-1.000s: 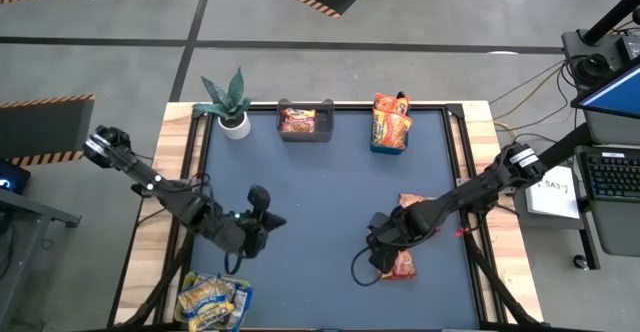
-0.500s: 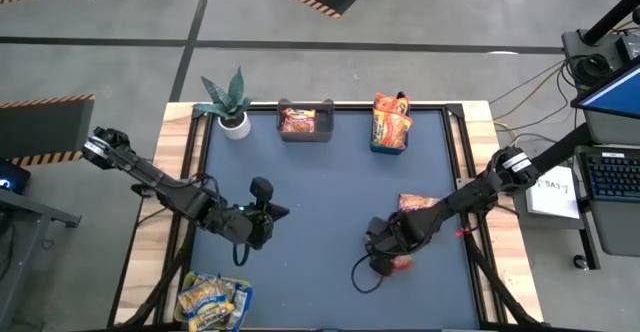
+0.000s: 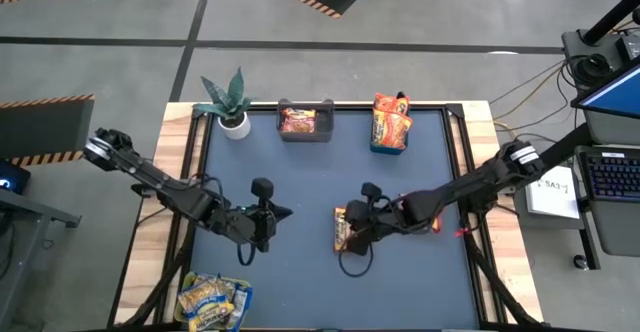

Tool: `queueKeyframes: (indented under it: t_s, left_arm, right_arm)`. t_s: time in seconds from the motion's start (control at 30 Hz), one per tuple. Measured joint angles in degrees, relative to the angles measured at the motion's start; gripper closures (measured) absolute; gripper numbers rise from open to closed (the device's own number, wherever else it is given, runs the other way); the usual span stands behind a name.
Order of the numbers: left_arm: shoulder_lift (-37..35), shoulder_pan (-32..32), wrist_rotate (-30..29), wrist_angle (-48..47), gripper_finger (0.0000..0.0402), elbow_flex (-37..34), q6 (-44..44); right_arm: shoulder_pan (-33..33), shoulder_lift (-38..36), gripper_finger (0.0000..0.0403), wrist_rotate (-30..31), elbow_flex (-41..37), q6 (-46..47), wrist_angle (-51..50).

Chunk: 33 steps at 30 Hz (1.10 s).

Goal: Sort Maruchan noodles
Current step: Put the left red noodle pack into the black bin

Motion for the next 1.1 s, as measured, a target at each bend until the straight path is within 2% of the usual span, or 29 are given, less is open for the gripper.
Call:
queueKeyframes:
  t_s: [0.2, 0.37, 0.57, 0.7, 0.83, 0.97, 1.1]
  left_arm:
    - [5.0, 0.5, 1.5, 8.5, 0.0402, 0.0, 1.5]
    - [10.6, 3.5, 12.6, 16.3, 0.0402, 0.0, 5.4]
    - [18.2, 9.4, 20.0, 27.3, 0.0402, 0.0, 7.1]
    - [23.7, 12.6, 28.6, 36.4, 0.0402, 0.0, 8.9]
    - [27.9, 16.0, 35.8, 44.3, 0.0402, 0.0, 9.0]
    - [31.1, 18.8, 40.2, 48.7, 0.0402, 0.2, 8.9]
    - [33.6, 19.9, 40.3, 51.4, 0.0402, 0.2, 8.8]
  right_arm:
    - [-0.4, -3.1, 0.0369, 0.2, -2.5, -0.2, -5.1]
    - [-0.4, -6.9, 0.0369, 0.2, -7.8, 1.1, -4.8]
    - [-0.4, -14.2, 0.0369, -2.6, -15.9, 6.8, -4.6]
    - [-0.4, -18.7, 0.0369, -7.7, -21.4, 13.2, -4.6]
    - [-0.4, -20.9, 0.0369, -7.9, -25.6, 20.5, -4.0]
    - [-0.4, -20.9, 0.0369, -7.8, -27.9, 22.7, -1.4]
    - [-0.4, -20.2, 0.0369, -7.6, -28.5, 22.4, 1.6]
